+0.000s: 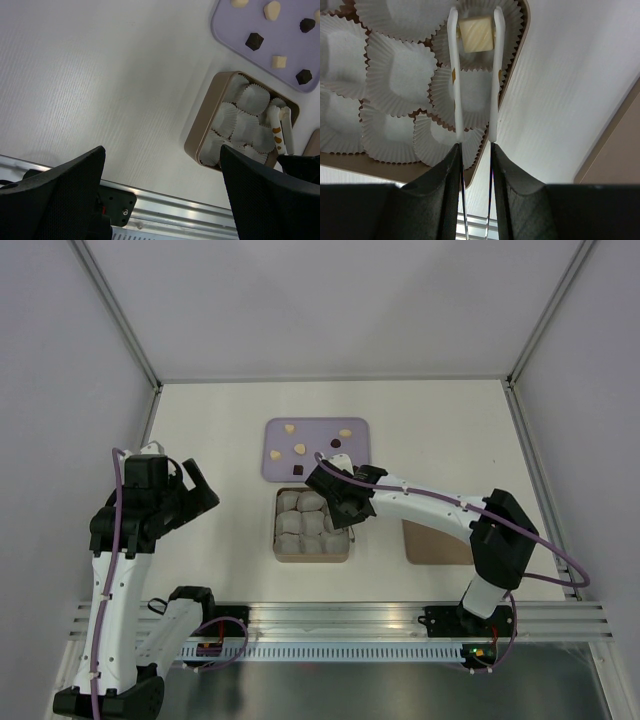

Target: Pack the chocolate

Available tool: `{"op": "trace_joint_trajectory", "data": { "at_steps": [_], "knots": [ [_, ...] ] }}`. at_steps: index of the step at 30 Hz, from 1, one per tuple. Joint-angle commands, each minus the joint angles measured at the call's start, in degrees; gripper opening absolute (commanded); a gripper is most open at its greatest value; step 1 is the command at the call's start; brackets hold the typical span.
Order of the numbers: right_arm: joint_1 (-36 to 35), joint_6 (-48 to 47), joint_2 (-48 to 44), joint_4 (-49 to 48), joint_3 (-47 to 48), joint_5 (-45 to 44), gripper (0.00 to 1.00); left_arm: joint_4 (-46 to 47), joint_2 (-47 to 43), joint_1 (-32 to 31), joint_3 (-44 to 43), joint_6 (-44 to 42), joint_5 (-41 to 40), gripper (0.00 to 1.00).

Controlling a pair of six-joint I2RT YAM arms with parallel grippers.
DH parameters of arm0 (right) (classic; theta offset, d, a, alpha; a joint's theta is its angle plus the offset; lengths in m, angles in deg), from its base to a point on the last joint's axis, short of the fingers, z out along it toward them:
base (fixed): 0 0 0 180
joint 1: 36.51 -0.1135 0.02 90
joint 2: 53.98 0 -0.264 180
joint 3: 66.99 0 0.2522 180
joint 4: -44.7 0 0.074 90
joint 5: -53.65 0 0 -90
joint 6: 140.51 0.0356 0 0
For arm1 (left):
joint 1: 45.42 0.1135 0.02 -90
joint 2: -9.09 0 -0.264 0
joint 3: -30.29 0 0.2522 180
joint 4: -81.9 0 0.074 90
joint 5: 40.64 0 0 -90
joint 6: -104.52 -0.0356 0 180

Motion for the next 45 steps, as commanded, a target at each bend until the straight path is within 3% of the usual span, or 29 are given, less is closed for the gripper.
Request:
{"op": "trace_joint_trajectory", "data": {
  "at_steps": [1, 27, 35, 45],
  "knots": [
    [-0.29, 1.48, 1.08, -0.37, 2.43, -2.20, 0.15, -0.76, -0.56, 0.15, -0.18, -2.79, -0.34, 1.00],
    [-0.29, 1.92, 2.66, 0.15, 3.57, -2.56, 0.22, -1.55, -0.91, 0.15, -0.53, -3.14, -1.13, 0.99],
    [-0.29, 2.19, 2.31, -0.29, 2.87, -2.82, 0.31, -1.91, -1.17, 0.15, -0.71, -2.70, -1.22, 1.00],
    [-0.29, 2.01, 2.13, -0.20, 3.05, -2.91, 0.36, -1.99, -1.09, 0.15, -0.80, -2.27, -1.57, 1.00]
  ]
}}
